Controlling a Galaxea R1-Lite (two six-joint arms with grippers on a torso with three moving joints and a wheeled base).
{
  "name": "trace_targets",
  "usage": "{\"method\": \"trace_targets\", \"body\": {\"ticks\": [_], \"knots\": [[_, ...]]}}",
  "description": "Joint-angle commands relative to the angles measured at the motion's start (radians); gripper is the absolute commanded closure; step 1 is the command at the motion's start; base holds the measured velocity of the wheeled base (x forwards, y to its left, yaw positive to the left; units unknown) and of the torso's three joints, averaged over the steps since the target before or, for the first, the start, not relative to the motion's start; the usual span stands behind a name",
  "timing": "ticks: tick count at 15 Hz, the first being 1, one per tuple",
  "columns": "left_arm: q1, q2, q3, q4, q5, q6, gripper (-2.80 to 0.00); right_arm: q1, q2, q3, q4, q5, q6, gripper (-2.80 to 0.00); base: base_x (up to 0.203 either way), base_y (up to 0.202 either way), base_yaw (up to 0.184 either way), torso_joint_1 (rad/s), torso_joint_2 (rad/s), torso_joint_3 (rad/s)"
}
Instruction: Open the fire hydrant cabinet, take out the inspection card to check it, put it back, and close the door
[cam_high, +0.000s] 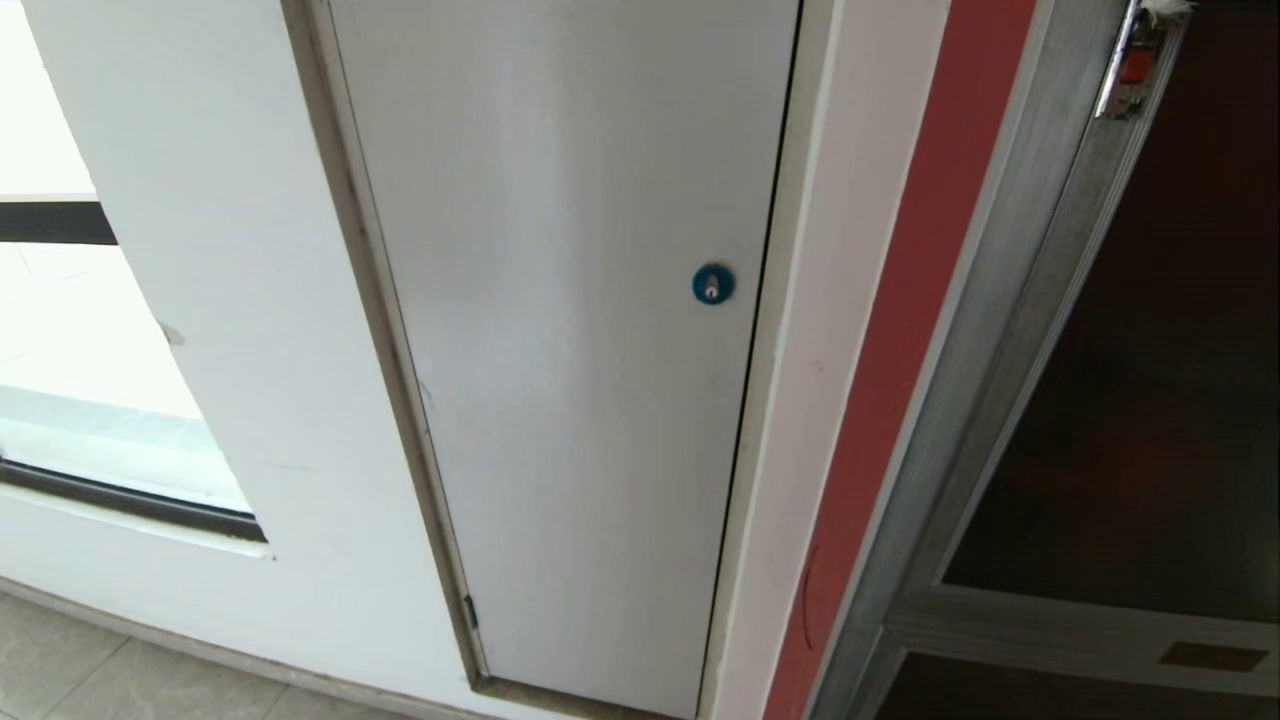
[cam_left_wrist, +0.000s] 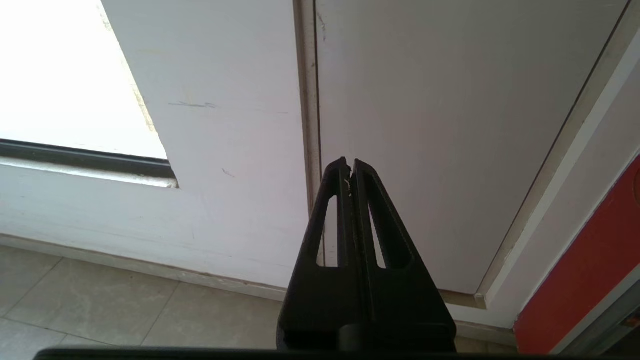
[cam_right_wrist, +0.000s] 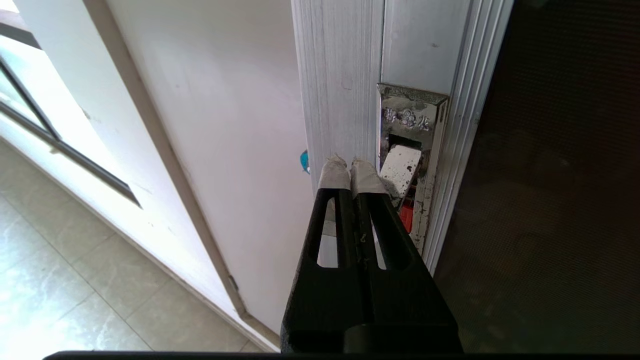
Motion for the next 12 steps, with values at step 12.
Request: {"method": "trace_targets", "body": {"ticks": [12], "knots": [[0.000,0.001,0.006,0.000,0.000,0.000,0.00,-0.001,0.003,0.027,-0.002,-0.021,0.002,0.00,0.000,0.000,0.000,0.000,0.00,0.000]]}}
